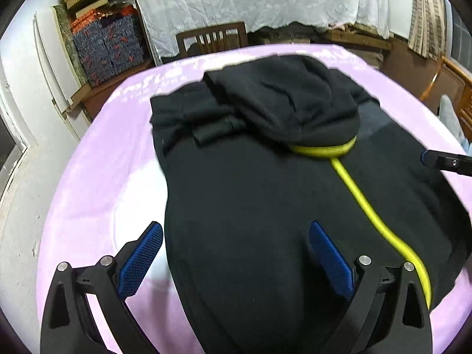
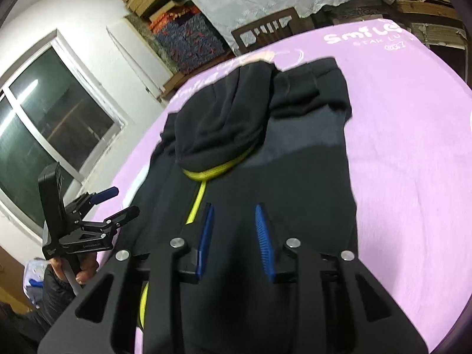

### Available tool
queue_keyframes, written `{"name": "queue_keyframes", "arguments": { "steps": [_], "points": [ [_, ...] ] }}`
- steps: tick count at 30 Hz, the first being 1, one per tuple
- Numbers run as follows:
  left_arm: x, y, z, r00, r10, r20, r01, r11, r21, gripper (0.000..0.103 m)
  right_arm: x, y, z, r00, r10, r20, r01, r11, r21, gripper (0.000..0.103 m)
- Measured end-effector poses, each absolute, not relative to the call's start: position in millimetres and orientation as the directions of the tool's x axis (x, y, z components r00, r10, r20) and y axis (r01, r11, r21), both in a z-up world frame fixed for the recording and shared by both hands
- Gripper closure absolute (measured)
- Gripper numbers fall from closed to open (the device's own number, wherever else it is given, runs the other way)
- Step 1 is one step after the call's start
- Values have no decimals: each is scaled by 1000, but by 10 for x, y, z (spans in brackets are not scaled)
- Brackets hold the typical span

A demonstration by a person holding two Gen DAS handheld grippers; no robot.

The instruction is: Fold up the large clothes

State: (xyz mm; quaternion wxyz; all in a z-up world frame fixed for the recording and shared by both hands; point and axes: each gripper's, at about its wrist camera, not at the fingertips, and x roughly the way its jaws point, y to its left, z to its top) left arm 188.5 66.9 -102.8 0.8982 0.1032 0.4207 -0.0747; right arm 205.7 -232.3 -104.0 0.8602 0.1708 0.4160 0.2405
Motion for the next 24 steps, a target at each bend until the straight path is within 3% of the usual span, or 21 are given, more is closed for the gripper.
{"name": "queue_keyframes", "arguments": {
  "steps": [8,20,24],
  "points": [
    [1864,711,-1201,594,-57,-802,227,969,99,4,1921,-2397,-1307,497,542,-678,-228,835,500,73],
    [1753,689,-1218,605,-30,-796,214,969,126,3,1846,-2491,-1317,501,556,-664,-225,824,520,73],
    [1702,830,-1185,592,-62,-804,200,977,72,4,1777,-2638,-1292,521,560,-644,-194,813,549,64]
  ]
}}
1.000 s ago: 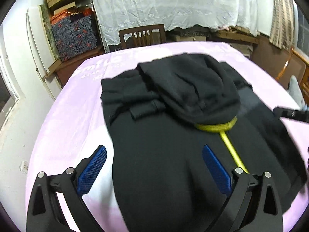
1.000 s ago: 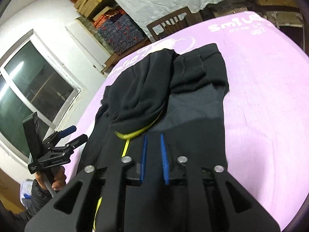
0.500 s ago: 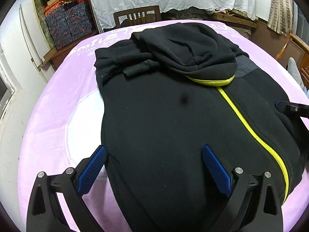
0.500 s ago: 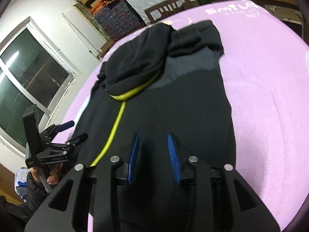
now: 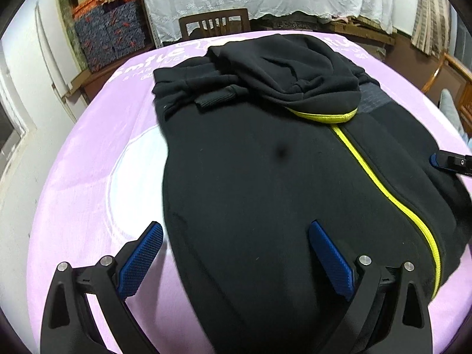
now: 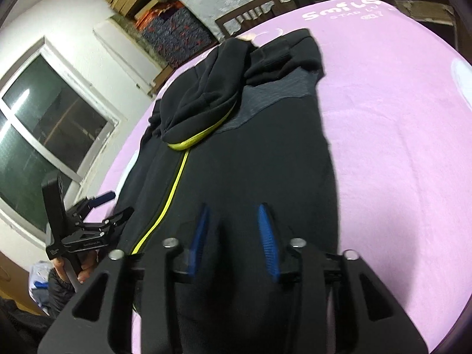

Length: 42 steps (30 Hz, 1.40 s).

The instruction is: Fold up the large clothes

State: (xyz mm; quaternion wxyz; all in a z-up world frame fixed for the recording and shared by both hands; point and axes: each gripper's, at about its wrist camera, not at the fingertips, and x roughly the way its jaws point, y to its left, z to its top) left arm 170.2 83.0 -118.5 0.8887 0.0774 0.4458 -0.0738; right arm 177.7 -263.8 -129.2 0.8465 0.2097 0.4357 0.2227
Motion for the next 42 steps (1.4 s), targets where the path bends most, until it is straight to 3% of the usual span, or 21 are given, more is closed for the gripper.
{"name": "queue_keyframes", "arguments": {
  "steps": [8,13,29,42],
  "points": [
    [1780,1368,-1109,559,-131,-819,99,991,-91,4,1740,-2966,-1277,553,582,-597,-133,769,626,63],
    [1795,1518,-1113,513,-271,-815,110,962,-250,4,1742,-3044,-1269,566,566,-599,-111,772,625,60],
    [2268,1344,-1152,461,-340,-820,171,940,-294,4,2323,-3060,-1258,540,520,-662,-94,819,566,54],
    [1534,1296,-1136,430,-477,-767,230,879,-417,4,1843,-2954,-1351,466,581,-667,-154,796,586,50]
  ]
}}
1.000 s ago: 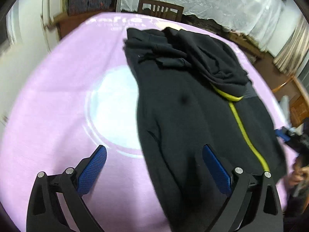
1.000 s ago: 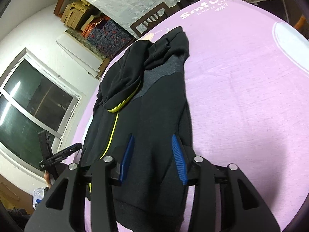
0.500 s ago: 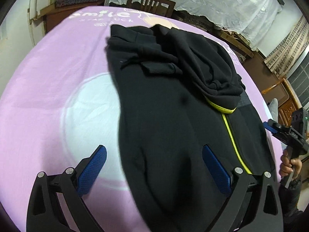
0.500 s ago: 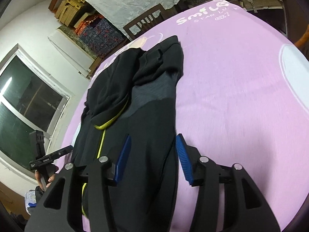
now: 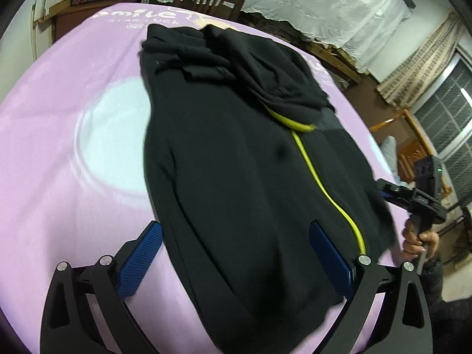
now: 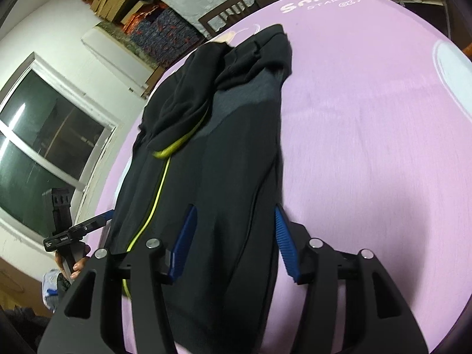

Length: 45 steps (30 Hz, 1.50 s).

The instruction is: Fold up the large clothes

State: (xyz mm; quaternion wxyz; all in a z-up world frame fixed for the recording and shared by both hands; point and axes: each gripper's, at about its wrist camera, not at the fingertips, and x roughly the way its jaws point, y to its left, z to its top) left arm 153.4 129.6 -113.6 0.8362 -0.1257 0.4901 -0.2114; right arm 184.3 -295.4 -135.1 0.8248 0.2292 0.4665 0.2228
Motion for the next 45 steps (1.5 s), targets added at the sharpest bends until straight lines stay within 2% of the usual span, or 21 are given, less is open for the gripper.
{"name": "queue_keyframes", "arguments": {
  "steps": [6,10,12,18,20,22,25,26,28,32,35,45],
  "points": [
    [1155,1260,-1148,379,-596,-708,265,803,-534,4,1466,-2947,-1336,417,625,-660,-183,769,612,50],
    [1035,1226,-1163,369,-618,-694,292,786,-545,9,1245,-2904,-1336,383,664,-642,-223,741,634,50],
    [1077,1216,-1172,374,-622,-688,293,783,-549,15,1207,-2874,-1354,374,664,-648,-235,743,627,52],
    [1220,1241,-1193,387,-629,-674,253,776,-578,30,1382,-2874,-1386,377,671,-639,-218,735,642,67],
    [1168,1246,-1182,390,-615,-686,256,788,-560,45,1386,-2850,-1395,381,659,-648,-222,746,628,80],
    [1147,1229,-1194,380,-609,-696,267,793,-548,55,1356,-2834,-1392,390,651,-651,-241,754,611,85],
    [1228,1241,-1213,381,-586,-715,257,810,-527,81,1365,-2843,-1400,389,661,-642,-246,746,619,90],
    [1259,1266,-1220,375,-601,-706,249,799,-548,87,1370,-2844,-1387,388,671,-632,-252,737,628,91],
    [1281,1329,-1177,391,-619,-681,245,784,-571,89,1381,-2847,-1349,395,685,-612,-259,722,641,91],
    [1243,1376,-895,479,-605,-637,280,792,-542,90,1374,-2935,-1156,421,744,-519,-280,651,706,91],
    [1284,1430,-674,527,-600,-602,291,793,-535,90,1410,-2958,-1032,431,761,-486,-294,627,721,91],
    [1976,1457,-74,601,-572,-558,299,809,-507,90,2078,-3021,-436,482,804,-349,-330,536,777,92]
  ]
}}
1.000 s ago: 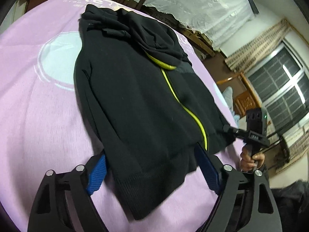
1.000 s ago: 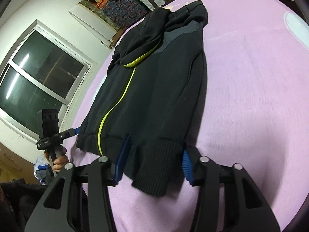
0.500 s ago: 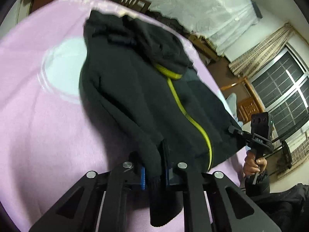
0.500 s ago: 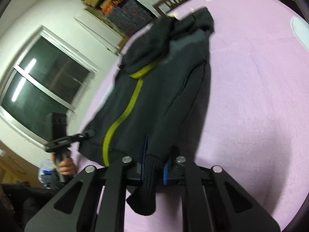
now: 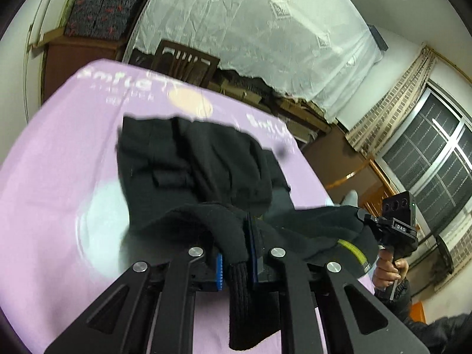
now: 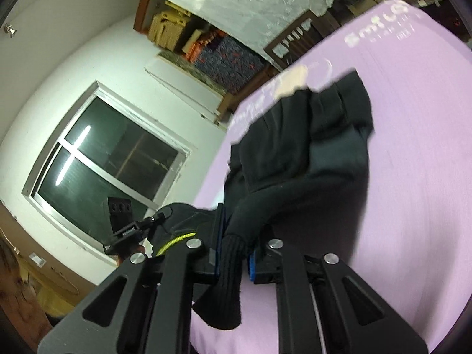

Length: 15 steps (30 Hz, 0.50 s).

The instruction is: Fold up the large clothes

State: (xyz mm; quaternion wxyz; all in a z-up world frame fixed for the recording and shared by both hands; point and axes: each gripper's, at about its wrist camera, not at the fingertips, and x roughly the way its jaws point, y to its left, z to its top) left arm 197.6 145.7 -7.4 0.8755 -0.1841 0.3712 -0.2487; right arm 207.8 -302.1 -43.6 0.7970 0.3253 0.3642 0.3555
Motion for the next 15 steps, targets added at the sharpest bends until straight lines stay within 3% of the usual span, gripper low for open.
{"name": "queue_keyframes", "arguments": {
  "steps": [7,15],
  "points": [
    [2673,1448,95,623,-542,-564,267,825,-499,90,2960,-3004,-233,528,786,-321,-306,528,792,91],
    [3623,1567,-169,612,-524,-592,161,815,-556,90,4140,-2942,-530,545,762,-348,-205,524,827,91]
  ]
}}
